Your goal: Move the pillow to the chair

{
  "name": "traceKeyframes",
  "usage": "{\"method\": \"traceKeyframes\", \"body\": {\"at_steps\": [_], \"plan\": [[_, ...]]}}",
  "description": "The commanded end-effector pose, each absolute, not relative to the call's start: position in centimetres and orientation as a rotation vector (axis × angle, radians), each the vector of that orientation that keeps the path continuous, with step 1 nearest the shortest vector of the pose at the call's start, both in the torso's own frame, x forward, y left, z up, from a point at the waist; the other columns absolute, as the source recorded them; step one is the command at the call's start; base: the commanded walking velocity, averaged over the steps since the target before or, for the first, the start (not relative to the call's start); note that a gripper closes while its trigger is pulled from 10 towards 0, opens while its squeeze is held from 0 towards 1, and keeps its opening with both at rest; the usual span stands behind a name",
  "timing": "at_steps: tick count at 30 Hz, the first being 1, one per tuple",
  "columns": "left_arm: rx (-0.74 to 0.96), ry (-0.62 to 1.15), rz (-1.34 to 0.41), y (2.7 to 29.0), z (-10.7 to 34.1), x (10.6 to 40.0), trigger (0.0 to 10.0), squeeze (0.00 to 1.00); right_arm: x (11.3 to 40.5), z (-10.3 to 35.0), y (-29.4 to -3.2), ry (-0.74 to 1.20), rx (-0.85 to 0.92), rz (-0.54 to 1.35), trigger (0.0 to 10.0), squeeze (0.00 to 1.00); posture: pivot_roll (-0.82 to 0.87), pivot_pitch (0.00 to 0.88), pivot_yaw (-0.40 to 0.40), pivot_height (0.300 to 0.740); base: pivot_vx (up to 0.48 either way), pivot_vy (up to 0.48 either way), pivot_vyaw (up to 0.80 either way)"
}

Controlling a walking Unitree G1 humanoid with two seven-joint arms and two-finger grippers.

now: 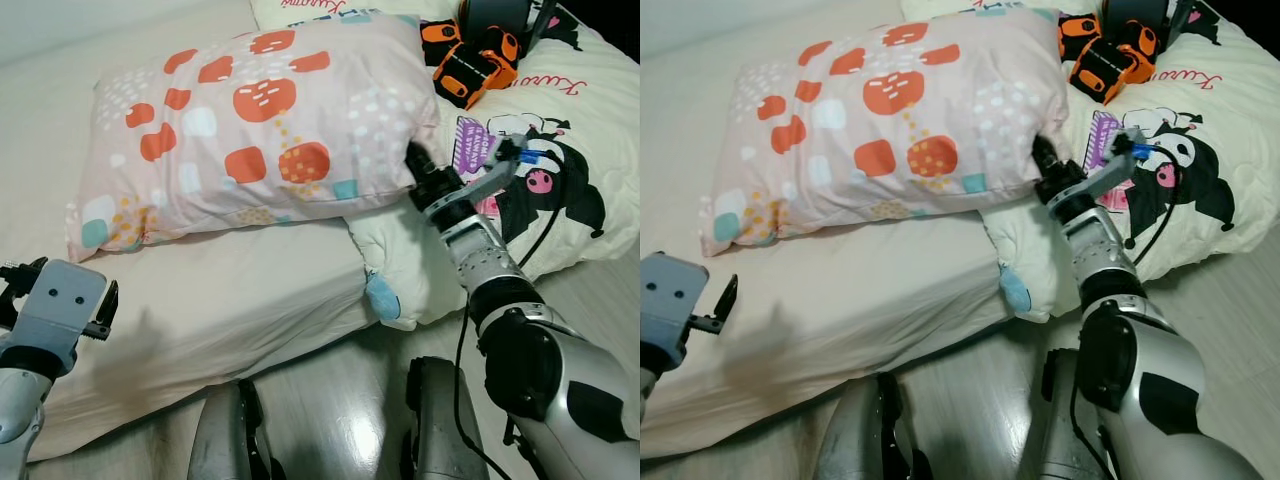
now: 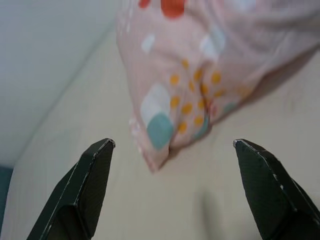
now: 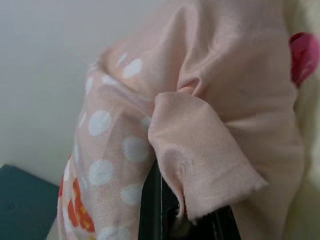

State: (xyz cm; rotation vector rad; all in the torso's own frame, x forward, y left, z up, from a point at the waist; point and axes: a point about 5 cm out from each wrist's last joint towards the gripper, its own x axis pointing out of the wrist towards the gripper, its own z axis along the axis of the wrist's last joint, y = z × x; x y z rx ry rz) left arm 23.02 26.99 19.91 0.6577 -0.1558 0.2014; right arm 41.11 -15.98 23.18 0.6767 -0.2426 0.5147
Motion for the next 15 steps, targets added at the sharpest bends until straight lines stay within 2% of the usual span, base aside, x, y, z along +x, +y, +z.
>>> {"method": "traceKeyframes", "body": {"at_steps": [1,3,6,9,10,11,14,15], "plan": [[0.658,-0.11,0.222,27.4,18.9,22.9,10.0,0.0,41.0,22.0,-14.7,-0.181,0.647,0.539,0.0,0.0,0.05,0.343,0.094,0.506,0.0,0.0,0.0],[0.609,-0.14,0.249,27.1,19.2,24.1,10.0,0.0,41.1,22.7,-14.3,-0.195,0.59,0.544,0.0,0.0,0.02,0.285,0.072,0.506,0.0,0.0,0.0],[0.586,-0.156,0.26,26.9,19.4,24.6,10.0,0.0,41.2,23.6,-14.1,-0.234,0.588,0.57,0.0,0.0,0.01,0.272,0.068,0.506,0.0,0.0,0.0],[0.496,-0.186,0.272,26.1,19.4,26.4,10.0,0.0,41.1,27.2,-13.4,-0.377,0.589,0.691,0.0,0.0,-0.06,0.184,0.04,0.511,0.0,0.0,0.0],[0.496,-0.186,0.272,26.1,19.4,26.4,10.0,0.0,41.1,27.2,-13.4,-0.377,0.589,0.691,0.0,0.0,-0.06,0.184,0.04,0.511,0.0,0.0,0.0],[0.445,-0.205,0.267,25.2,19.4,27.5,10.0,0.0,40.9,29.4,-13.2,-0.455,0.582,0.753,0.0,0.0,-0.08,0.15,0.032,0.516,0.0,0.0,0.0],[0.394,-0.224,0.259,24.3,19.4,28.5,10.0,0.0,40.5,31.4,-13.0,-0.521,0.573,0.807,0.0,0.0,-0.1,0.12,0.026,0.521,0.0,0.0,0.0],[0.339,-0.243,0.24,23.1,19.4,29.5,10.0,0.0,40.0,33.0,-12.7,-0.573,0.542,0.849,0.0,0.0,-0.14,0.075,0.021,0.526,0.0,0.0,0.0]]}}
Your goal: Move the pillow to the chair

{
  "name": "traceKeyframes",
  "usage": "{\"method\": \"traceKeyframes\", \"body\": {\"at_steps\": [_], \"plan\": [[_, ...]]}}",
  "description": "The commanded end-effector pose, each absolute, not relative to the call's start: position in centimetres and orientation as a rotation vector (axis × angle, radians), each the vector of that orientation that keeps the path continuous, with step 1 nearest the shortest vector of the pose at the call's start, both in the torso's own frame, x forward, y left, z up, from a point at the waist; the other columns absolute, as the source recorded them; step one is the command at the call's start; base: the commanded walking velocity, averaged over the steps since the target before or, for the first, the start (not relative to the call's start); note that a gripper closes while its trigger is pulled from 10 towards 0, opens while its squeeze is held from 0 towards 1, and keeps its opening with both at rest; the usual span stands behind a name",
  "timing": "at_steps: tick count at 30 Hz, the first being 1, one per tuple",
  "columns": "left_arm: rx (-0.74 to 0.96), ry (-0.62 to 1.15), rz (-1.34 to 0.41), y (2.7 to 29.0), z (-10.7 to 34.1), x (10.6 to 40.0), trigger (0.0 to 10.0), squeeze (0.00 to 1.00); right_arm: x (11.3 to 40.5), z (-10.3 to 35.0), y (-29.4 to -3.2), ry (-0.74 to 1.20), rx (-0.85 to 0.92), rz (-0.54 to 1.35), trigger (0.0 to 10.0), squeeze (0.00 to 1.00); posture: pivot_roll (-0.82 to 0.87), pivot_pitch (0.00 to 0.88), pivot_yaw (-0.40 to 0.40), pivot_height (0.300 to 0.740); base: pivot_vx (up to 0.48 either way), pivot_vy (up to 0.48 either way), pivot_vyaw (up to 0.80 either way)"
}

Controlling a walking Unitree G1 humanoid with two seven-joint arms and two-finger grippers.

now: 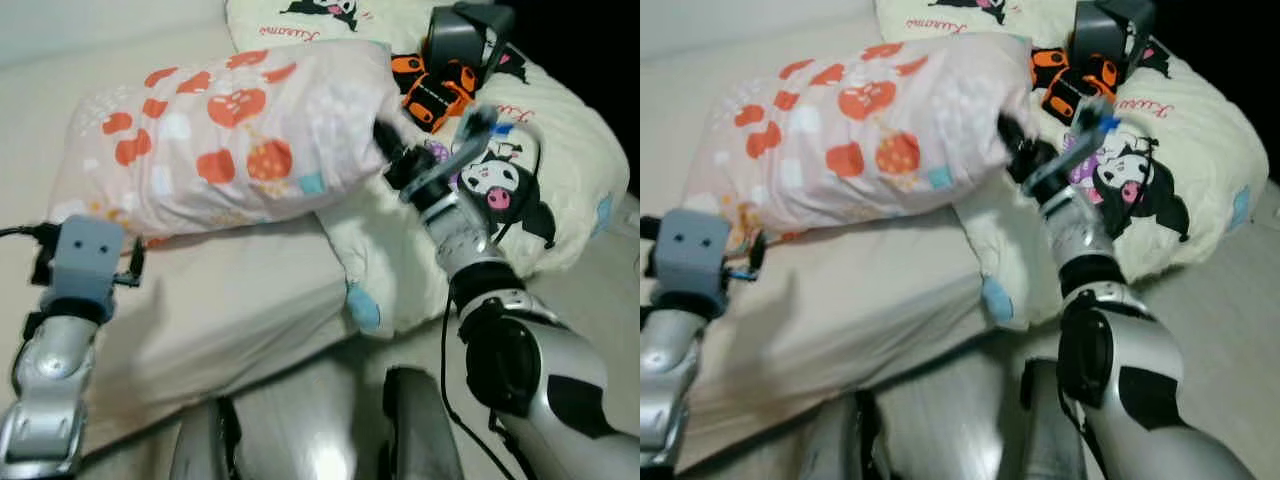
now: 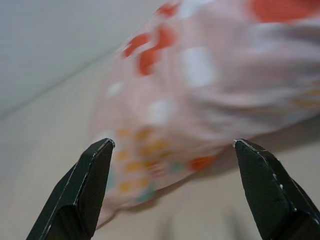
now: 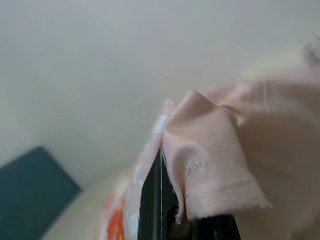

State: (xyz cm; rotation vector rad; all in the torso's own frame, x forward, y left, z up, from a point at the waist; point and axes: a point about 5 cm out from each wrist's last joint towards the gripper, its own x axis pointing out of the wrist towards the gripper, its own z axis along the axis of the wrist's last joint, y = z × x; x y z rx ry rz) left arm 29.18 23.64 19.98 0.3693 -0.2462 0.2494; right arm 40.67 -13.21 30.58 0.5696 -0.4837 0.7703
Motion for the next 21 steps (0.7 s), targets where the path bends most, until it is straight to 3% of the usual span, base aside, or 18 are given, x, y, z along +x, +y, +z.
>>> {"method": "traceKeyframes", "body": {"at_steps": [1,8,14,18,21], "plan": [[0.305,-0.255,0.228,22.4,19.5,30.1,10.0,0.0,39.7,33.8,-12.5,-0.601,0.518,0.873,0.0,0.0,-0.14,0.075,0.021,0.531,0.0,0.0,0.0],[0.178,-0.257,0.215,20.8,19.2,31.9,10.0,0.0,38.7,34.1,-11.6,-0.635,0.465,0.92,0.0,0.0,-0.17,0.008,0.015,0.556,0.0,0.0,0.0],[0.098,-0.226,0.258,21.0,18.6,32.5,10.0,0.0,38.1,31.2,-9.7,-0.566,0.485,0.933,0.0,0.0,-0.18,0.0,0.017,0.576,0.0,0.0,0.0],[0.092,-0.181,0.259,20.8,17.7,33.1,10.0,0.0,37.7,30.1,-9.8,-0.522,0.482,0.911,0.0,0.0,-0.2,0.0,0.026,0.596,-0.48,0.0,0.0],[0.081,-0.182,0.245,20.5,17.4,33.3,10.0,0.0,37.6,30.1,-10.3,-0.522,0.481,0.893,0.0,0.0,-0.21,0.0,0.031,0.611,0.0,0.0,0.0]]}}
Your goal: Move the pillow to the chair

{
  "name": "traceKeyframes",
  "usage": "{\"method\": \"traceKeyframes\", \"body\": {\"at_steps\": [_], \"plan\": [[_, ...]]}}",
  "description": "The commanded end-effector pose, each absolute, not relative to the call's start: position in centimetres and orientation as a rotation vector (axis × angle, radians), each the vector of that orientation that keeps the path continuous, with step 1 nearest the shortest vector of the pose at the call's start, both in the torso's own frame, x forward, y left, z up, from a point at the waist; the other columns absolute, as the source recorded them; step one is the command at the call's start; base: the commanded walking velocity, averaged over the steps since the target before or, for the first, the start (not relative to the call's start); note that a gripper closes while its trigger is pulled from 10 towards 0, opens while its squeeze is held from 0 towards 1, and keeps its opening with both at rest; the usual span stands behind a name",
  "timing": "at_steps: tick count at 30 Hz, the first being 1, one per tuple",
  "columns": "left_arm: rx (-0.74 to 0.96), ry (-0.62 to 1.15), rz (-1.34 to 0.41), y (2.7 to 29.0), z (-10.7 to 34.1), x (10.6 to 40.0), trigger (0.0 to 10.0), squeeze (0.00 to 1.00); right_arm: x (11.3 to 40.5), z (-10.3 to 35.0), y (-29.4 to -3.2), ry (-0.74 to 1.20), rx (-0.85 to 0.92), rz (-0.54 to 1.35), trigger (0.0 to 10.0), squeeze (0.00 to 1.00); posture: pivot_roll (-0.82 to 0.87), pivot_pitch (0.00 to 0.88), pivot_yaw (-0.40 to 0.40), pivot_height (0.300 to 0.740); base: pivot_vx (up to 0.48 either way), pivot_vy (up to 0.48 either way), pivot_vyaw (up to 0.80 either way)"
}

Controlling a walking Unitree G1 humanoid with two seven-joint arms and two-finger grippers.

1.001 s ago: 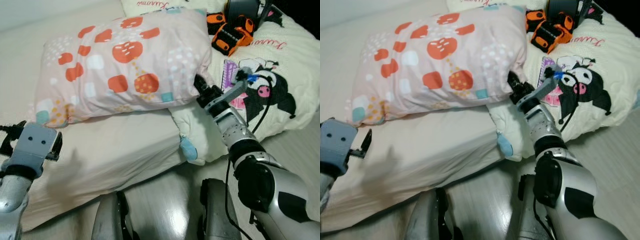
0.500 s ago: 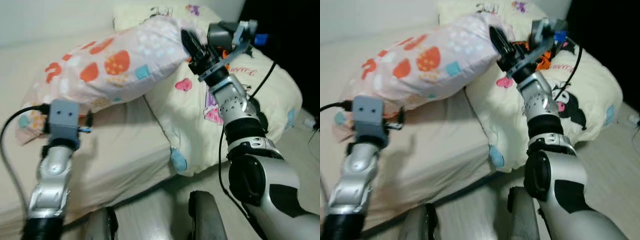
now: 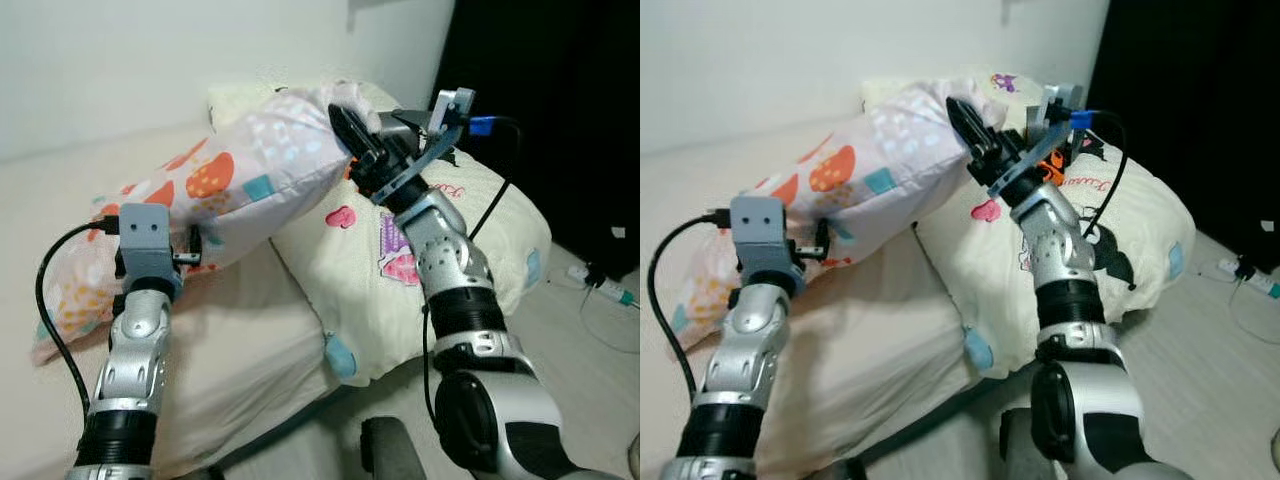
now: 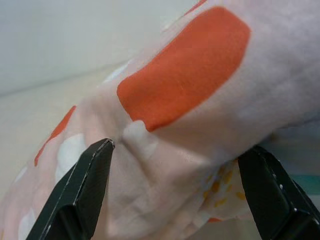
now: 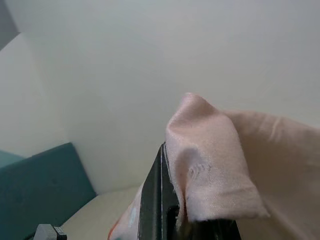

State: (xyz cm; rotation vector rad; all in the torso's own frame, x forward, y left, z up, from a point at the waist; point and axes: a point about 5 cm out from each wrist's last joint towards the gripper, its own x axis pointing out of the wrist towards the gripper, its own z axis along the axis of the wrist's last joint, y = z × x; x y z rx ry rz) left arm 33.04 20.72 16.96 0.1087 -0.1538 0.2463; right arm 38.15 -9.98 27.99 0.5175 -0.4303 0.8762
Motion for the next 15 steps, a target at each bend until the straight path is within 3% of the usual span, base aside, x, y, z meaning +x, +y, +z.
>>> {"method": "traceKeyframes", "body": {"at_steps": [1,15], "plan": [[0.081,-0.182,0.245,20.5,17.4,33.3,10.0,0.0,37.6,30.1,-10.3,-0.522,0.481,0.893,0.0,0.0,-0.21,0.0,0.031,0.611,0.0,0.0,0.0],[0.1,-0.132,0.226,20.2,15.7,33.4,10.0,0.0,36.7,28.6,-8.9,-0.461,0.483,0.896,0.0,0.0,-0.21,0.0,0.03,0.671,0.0,0.0,0.0]]}}
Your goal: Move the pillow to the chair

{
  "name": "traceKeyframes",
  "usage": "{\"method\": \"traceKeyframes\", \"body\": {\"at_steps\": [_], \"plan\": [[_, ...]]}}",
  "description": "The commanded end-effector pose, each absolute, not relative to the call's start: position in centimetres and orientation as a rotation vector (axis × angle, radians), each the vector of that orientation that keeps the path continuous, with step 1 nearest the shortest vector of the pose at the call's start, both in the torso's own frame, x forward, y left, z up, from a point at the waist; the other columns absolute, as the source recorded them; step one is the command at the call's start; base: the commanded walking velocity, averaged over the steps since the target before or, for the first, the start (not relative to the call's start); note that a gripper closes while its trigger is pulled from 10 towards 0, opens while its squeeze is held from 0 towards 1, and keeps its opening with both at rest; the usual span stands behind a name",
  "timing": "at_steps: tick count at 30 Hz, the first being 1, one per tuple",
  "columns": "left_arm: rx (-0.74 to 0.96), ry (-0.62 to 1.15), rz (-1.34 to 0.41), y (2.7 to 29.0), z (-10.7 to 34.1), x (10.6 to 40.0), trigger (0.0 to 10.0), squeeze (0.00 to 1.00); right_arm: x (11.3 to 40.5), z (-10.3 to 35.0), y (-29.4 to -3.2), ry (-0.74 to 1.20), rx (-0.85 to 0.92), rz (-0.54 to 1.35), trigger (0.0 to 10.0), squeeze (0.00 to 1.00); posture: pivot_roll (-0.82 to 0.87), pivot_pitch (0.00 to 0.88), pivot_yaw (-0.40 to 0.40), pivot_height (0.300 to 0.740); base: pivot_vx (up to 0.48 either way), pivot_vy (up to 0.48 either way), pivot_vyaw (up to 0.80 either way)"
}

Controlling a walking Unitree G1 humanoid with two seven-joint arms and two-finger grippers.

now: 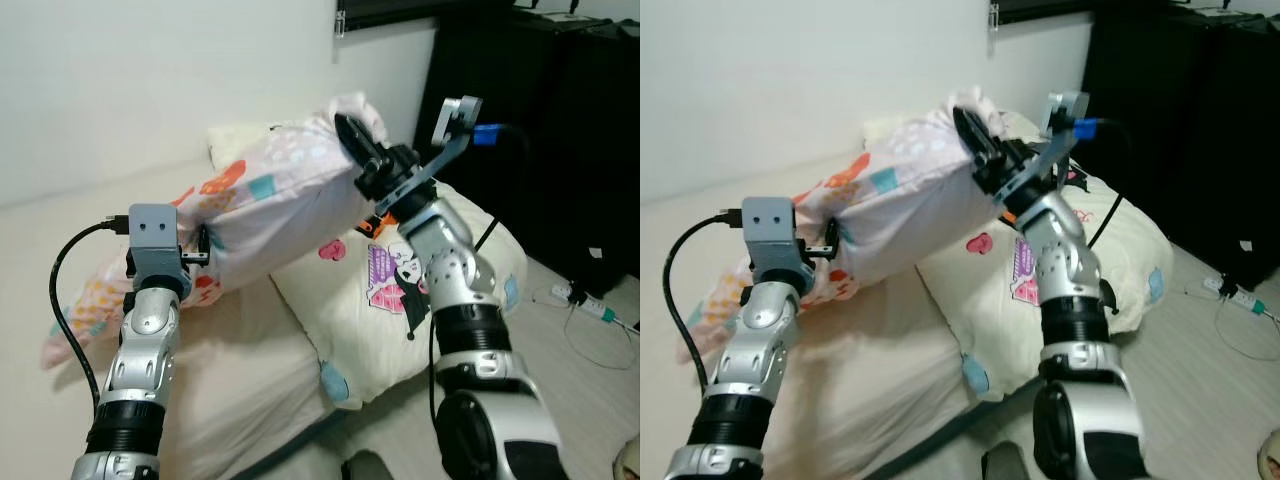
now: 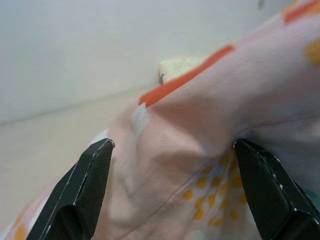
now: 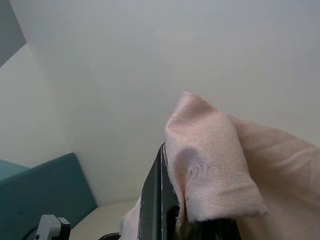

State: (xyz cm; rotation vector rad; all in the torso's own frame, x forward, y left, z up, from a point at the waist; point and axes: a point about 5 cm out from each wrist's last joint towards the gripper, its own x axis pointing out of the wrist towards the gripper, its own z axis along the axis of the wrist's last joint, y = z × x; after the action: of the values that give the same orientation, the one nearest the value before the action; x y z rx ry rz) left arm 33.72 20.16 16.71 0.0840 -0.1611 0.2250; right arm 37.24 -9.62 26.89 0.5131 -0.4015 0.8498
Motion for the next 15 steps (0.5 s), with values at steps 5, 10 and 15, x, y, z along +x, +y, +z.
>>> {"method": "traceKeyframes", "body": {"at_steps": [5,10,15], "plan": [[0.113,-0.101,0.218,20.3,14.6,33.0,10.0,0.0,36.6,28.6,-8.7,-0.458,0.487,0.898,0.0,0.0,-0.2,0.0,0.027,0.696,0.0,0.0,0.0],[0.111,-0.091,0.222,20.3,14.1,32.6,10.0,0.0,36.3,28.2,-8.2,-0.438,0.494,0.911,0.0,0.0,-0.19,0.0,0.016,0.721,0.0,0.0,0.0],[0.109,-0.092,0.225,20.2,14.0,32.6,10.0,0.0,36.2,27.7,-7.6,-0.414,0.501,0.921,0.0,0.0,-0.19,0.0,0.013,0.736,0.0,0.0,0.0]]}}
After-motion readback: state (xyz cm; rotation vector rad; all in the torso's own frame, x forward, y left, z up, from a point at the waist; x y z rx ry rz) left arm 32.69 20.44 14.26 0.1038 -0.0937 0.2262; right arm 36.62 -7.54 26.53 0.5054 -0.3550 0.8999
